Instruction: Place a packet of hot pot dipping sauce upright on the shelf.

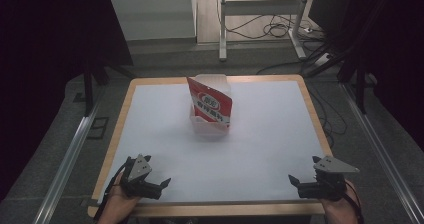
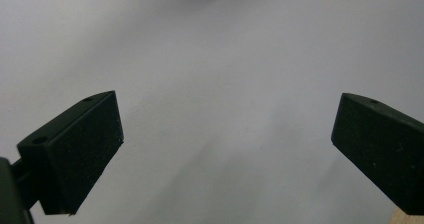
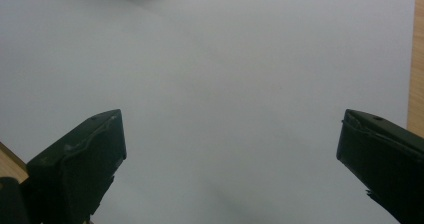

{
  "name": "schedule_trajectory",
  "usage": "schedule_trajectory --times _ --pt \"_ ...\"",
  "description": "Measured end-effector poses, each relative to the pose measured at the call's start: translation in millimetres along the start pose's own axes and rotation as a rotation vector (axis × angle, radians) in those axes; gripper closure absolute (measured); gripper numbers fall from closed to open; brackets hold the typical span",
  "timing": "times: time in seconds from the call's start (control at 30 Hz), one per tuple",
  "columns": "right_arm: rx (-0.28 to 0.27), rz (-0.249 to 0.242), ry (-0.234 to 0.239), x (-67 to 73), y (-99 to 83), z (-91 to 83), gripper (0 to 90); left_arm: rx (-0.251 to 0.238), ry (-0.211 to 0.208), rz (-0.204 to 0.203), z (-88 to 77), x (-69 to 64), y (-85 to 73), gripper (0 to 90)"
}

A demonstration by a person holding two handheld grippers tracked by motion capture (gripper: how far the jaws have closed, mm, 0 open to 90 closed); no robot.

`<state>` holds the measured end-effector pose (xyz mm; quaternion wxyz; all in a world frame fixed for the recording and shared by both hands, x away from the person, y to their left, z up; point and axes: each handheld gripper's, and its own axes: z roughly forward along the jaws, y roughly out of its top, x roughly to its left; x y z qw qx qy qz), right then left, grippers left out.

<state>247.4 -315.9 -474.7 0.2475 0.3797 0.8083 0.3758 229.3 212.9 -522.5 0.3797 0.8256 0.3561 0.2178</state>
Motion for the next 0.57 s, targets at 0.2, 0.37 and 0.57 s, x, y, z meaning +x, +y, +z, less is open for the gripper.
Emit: schedule_trajectory --times 0.2,0.37,0.57 --pt "0.011 0.01 -0.012 -3.4 -8.5 0.0 0.0 0.001 -0.002 0.004 0.3 -0.5 0.1 0.2" --pt "0.023 0.042 -0.01 -9.5 -16.0 1.5 0.0 0.007 0.0 0.011 0.8 -1.3 0.3 0.3" --pt "0.029 0.07 0.004 -11.8 -17.5 2.6 0.0 0.007 0.001 0.008 0.8 -0.9 0.6 0.3"
